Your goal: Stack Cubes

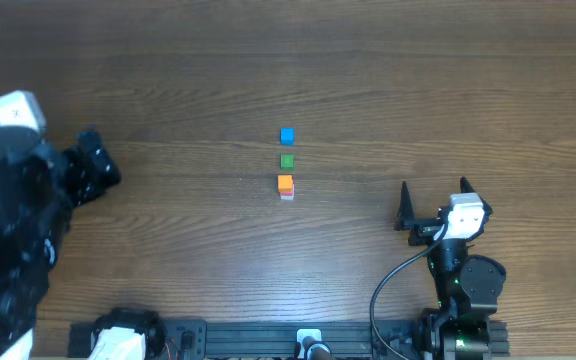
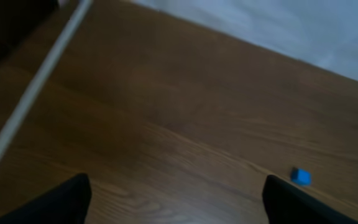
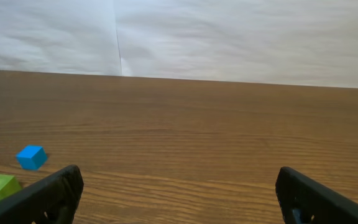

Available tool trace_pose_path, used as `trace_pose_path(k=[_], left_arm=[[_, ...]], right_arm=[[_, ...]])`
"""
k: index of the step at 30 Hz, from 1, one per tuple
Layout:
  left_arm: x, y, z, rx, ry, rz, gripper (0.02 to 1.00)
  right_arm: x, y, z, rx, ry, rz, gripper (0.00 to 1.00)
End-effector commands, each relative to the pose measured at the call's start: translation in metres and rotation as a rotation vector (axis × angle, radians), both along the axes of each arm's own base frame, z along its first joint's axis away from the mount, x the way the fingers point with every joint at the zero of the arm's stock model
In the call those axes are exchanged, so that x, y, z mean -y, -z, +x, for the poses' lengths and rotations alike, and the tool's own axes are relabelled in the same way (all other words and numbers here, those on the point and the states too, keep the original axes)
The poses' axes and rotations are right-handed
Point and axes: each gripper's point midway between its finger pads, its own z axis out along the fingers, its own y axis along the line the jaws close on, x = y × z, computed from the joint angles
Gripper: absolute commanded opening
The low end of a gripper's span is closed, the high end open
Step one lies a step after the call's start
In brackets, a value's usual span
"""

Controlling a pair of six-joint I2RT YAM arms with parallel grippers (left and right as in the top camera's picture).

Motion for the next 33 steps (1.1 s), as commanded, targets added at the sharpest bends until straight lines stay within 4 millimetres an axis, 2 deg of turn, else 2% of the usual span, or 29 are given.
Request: trace_pose_path(k=[1,4,6,8,11,13,14,16,17,21,24,33], left_arm=[[0.002,-0.036,-0.027,0.161,0.081,0.072,0.936],[0.013,-0.049,-0.053,0.275,0.202,0.077,0.998],[0.019,-0.050,-0.064,0.342,0.254,0.081,0.998],[0.025,-0.042,-0.070,0.386,0.292,0.083,0.998],[0.030,-0.014,-0.070,0.407,0.322,0.073,0.998],[0.034,0.019,-0.064,0.408,0.339,0.059,0.998],[0.035,0.024,-0.063,0.411,0.344,0.057,0.998],[0.042,0.056,-0.052,0.430,0.381,0.053,1.000],[0.052,0.077,-0.043,0.454,0.457,0.079,1.000],[0.057,0.106,-0.030,0.497,0.490,0.090,1.000],[0.057,0.116,-0.023,0.537,0.488,0.101,1.000],[0.053,0.126,-0.006,0.645,0.475,0.174,1.000]], right_arm=[[-0.001,0.001,0.000,0.000,-0.010,0.003,0.993],[-0.001,0.001,0.000,0.000,-0.010,0.003,0.993],[-0.001,0.001,0.000,0.000,-0.010,0.003,0.993],[-0.001,0.001,0.000,0.000,-0.010,0.003,0.991],[-0.001,0.001,0.000,0.000,-0.010,0.003,0.993],[-0.001,0.001,0.000,0.000,-0.010,0.003,0.993],[-0.001,0.001,0.000,0.000,-0.010,0.003,0.991],[-0.001,0.001,0.000,0.000,-0.010,0.003,0.989],[-0.001,0.001,0.000,0.000,-0.010,0.003,0.993],[-0.001,0.001,0.000,0.000,-0.010,0.003,0.993],[-0.001,0.001,0.000,0.000,-0.010,0.003,0.991],[-0.001,0.001,0.000,0.000,-0.010,0.003,0.991]])
